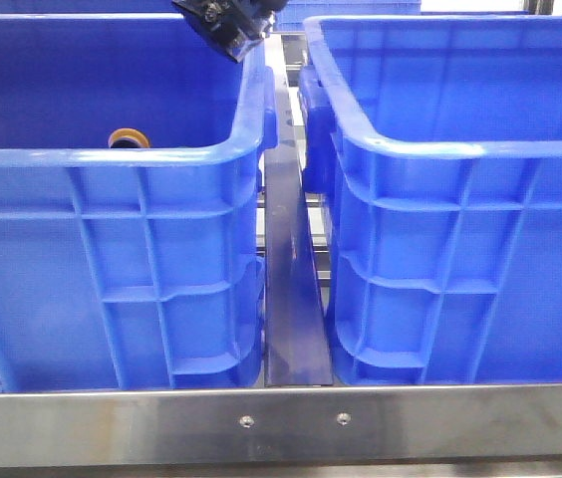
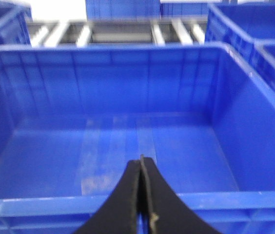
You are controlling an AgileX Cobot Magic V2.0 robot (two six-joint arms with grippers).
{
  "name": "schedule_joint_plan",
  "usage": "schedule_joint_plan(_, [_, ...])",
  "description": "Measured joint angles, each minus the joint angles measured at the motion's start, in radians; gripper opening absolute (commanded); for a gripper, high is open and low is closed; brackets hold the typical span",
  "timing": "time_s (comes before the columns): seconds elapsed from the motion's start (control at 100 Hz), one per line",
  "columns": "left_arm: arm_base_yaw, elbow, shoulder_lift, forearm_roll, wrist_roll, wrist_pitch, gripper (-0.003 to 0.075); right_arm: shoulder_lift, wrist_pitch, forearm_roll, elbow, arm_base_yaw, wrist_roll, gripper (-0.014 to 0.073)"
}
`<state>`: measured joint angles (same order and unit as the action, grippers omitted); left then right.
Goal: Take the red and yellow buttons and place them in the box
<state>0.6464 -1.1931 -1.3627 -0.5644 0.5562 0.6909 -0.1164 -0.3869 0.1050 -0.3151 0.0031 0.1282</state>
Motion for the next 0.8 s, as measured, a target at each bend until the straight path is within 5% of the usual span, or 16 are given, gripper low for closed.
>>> schedule_joint_plan(0.3, [0.0, 0.0, 0.0, 0.0, 0.0, -0.002, 0.0093, -0.347, -0.23, 0.0, -0.27, 0.0, 0.0, -0.0047])
schedule_joint_plan(0.42, [0.0, 0.0, 0.0, 0.0, 0.0, -0.004, 0.0093, -0.49, -0.31, -0.005, -0.379, 0.0, 0.0, 0.0101])
schedule_joint_plan(0.61, [0.0, 0.0, 0.0, 0.0, 0.0, -0.004, 0.0093, -0.676, -0.381, -0.071, -0.499, 0.0, 0.0, 0.048])
schedule_joint_plan(0.8, [0.0, 0.0, 0.0, 0.0, 0.0, -0.006, 0.0093, -0.785, -0.401, -0.236, -0.562, 0.002, -0.019, 0.0507])
